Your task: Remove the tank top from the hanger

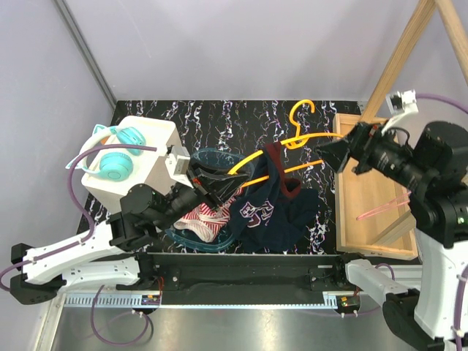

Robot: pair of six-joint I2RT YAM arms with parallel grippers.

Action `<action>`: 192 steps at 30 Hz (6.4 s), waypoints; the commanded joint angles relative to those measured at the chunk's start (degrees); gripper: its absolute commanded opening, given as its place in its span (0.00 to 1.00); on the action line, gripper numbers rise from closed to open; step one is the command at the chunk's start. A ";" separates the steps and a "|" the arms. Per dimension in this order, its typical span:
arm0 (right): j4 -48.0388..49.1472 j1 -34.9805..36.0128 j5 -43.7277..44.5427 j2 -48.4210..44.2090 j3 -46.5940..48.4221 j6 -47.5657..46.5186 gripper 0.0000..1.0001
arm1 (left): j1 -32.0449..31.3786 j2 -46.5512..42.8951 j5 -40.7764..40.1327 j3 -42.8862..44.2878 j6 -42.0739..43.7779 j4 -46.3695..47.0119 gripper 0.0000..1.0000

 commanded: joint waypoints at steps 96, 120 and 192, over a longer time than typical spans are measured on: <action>26.09 0.28 0.04 -14.02 -20.39 -5.95 0.00 | 11.87 22.12 -22.46 40.69 11.18 -33.39 0.00; 34.45 0.37 18.77 -19.82 -17.13 -2.09 0.00 | 18.30 29.12 7.43 77.83 22.77 -22.48 0.00; 34.27 0.28 13.32 -23.60 -24.34 1.52 0.00 | 25.95 5.66 -13.67 -8.89 -14.91 -39.80 0.02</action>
